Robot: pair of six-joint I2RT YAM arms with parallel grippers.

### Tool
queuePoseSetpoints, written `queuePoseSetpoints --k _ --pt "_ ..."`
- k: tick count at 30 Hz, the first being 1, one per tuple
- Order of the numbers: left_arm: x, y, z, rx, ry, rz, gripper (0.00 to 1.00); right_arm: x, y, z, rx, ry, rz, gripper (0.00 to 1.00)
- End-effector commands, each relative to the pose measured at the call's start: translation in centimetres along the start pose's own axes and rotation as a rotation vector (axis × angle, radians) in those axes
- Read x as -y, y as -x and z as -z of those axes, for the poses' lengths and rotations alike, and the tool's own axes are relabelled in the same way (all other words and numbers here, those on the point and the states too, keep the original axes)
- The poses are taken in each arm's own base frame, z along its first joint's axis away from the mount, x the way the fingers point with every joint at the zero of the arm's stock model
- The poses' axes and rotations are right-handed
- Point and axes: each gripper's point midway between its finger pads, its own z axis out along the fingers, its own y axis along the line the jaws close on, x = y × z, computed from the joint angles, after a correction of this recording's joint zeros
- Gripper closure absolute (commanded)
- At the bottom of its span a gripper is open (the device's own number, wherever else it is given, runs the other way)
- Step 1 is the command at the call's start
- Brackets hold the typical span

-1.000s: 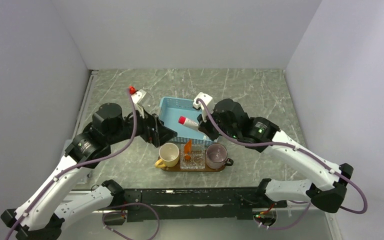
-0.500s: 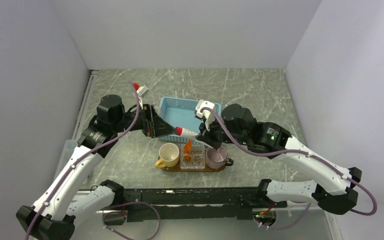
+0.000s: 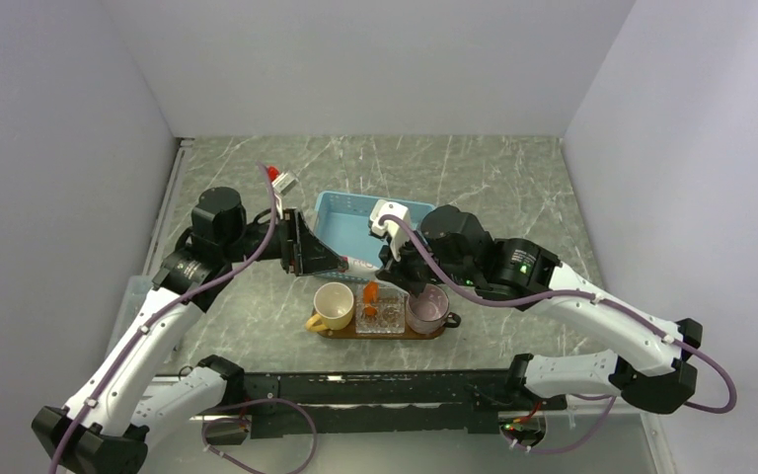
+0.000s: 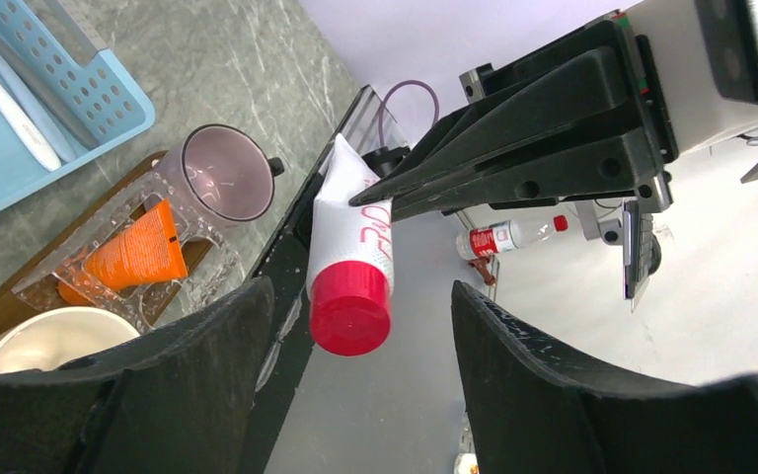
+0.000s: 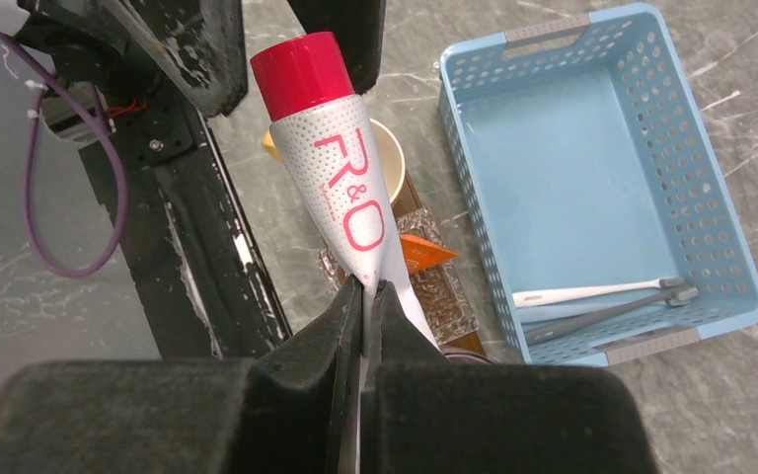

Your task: Prepare toiletry sets of a toothbrush and toothpaste on the tray

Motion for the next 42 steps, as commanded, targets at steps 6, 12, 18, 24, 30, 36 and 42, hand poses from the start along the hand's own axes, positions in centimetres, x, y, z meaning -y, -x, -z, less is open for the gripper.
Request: queuePoseSetpoints --k 6,12,18,24,30,36,42 --pt "0.1 -0.6 0.1 -0.031 -0.029 -0.022 0.38 -0.1 4.8 1.2 0.151 -0.026 0.008 1.0" --pt "0.0 -0.7 0.0 -0.036 -0.027 -0.019 0.46 -0.4 4.9 1.3 0.149 -0.019 0.015 1.0" --pt "0.0 -0.7 0.0 -0.04 -0.028 -0.022 0.58 -0.3 4.8 1.1 0.145 -0.039 0.016 1.0" --pt "-0.2 -0.7 -0.1 -0.042 -0.032 -0.022 0.88 -0.5 4.9 1.1 0.146 -0.035 0.022 1.0" --pt "0.1 -0.6 0.1 -0.023 -0.033 -0.033 1.0 -0.5 4.8 1.2 0.149 -0.04 0.016 0.66" --pt "0.5 0.5 1.0 0.074 0.004 -0.104 1.0 0.7 5.0 2.5 0.199 -0.115 -0.071 0.33" --pt "-0.2 2.0 3.0 0.229 0.064 -0.171 1.0 2.4 6.5 3.4 0.241 -0.164 -0.251 0.27"
